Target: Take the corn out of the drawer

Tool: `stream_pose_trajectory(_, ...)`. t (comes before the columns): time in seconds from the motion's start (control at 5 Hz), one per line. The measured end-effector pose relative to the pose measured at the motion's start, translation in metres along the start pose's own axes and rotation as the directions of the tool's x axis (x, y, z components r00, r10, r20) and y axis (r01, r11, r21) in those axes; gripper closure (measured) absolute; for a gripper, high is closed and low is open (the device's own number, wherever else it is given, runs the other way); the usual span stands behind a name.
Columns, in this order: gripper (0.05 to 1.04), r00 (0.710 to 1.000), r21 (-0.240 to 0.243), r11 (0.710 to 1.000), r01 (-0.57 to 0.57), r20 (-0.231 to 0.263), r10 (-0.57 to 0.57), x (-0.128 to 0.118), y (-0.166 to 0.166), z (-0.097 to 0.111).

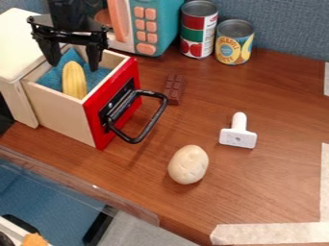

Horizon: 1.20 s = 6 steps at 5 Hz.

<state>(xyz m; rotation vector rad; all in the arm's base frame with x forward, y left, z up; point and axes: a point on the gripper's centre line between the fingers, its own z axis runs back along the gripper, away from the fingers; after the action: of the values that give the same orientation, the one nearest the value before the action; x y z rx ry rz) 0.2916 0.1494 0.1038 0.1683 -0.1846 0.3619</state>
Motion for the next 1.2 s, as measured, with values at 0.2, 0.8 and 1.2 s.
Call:
stream_pose_trajectory(0.2,0.082,1.0,0.032,0.999,0.0,0.01,0.0,-0.001,0.004,-0.004)
stream_pose_trajectory(0.8,0.085,0.997,0.142,0.988,-0.065,0.054,0.058,-0.012,-0.012,-0.027)
stream_pose_trajectory(1.2,0.135,0.991,0.146,0.981,-0.125,0.071,0.115,-0.007,-0.013,-0.035)
